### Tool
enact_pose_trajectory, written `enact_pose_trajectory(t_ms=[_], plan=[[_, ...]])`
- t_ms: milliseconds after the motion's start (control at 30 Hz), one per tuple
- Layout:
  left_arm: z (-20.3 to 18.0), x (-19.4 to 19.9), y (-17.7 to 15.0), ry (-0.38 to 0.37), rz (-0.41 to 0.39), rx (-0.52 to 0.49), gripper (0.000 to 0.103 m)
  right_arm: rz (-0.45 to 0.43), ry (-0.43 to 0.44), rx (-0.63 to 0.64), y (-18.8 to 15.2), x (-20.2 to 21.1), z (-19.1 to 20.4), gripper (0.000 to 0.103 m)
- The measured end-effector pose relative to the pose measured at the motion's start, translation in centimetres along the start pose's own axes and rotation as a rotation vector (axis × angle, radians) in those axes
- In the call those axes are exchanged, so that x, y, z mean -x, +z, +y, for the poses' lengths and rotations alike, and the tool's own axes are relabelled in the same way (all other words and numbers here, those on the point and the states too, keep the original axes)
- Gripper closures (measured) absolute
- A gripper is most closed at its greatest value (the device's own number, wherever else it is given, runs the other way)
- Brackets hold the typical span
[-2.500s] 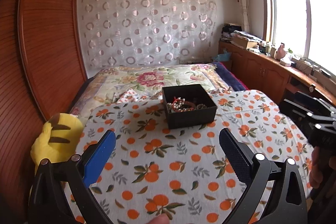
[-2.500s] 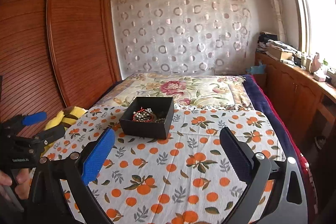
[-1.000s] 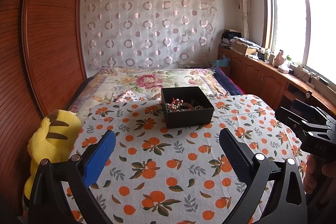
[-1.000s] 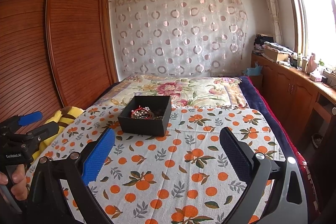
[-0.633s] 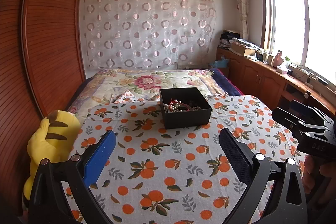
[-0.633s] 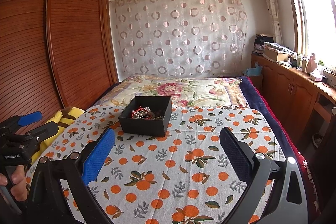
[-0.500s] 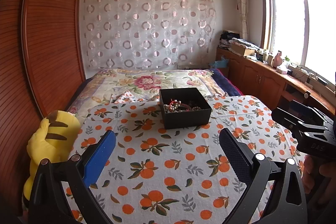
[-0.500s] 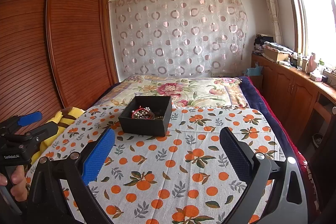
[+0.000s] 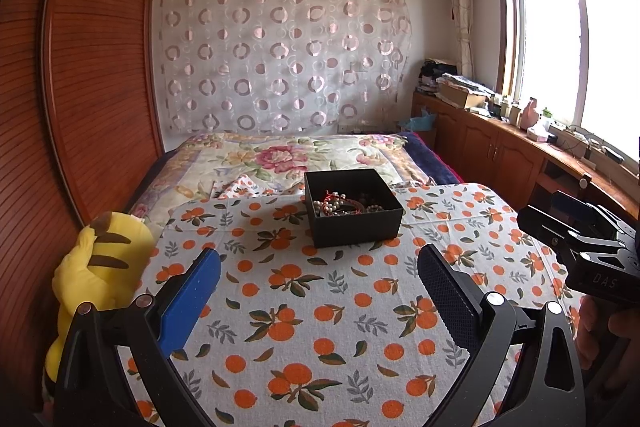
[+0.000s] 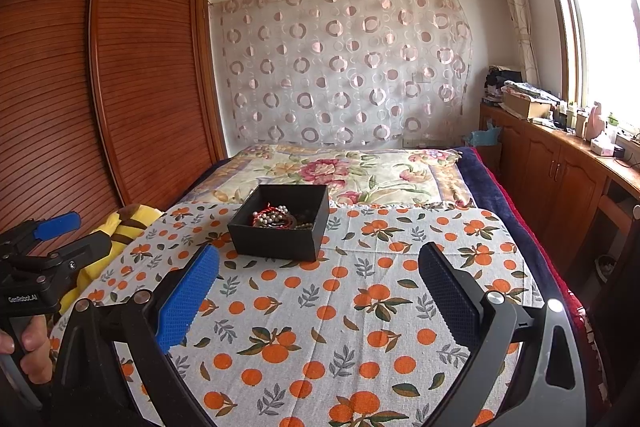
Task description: Organize jewelry
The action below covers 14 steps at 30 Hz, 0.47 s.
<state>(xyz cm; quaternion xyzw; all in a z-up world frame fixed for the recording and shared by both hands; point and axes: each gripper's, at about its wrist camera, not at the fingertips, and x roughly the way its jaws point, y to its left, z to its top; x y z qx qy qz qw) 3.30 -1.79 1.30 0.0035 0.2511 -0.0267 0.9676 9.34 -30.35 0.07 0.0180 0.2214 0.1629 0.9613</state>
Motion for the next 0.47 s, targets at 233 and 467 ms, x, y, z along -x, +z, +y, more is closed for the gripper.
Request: enact_pose_trajectory(t_ms=[233, 467], plan=[[-0.17, -0.03, 0.01, 0.000, 0.000, 0.000, 0.008, 0.000, 0.000, 0.001, -0.03, -0.01, 0.01, 0.003], [-0.15, 0.12, 0.09, 0.005, 0.002, -0.001, 0.008, -0.001, 0.000, 0.002, 0.00, -0.03, 0.16, 0.003]])
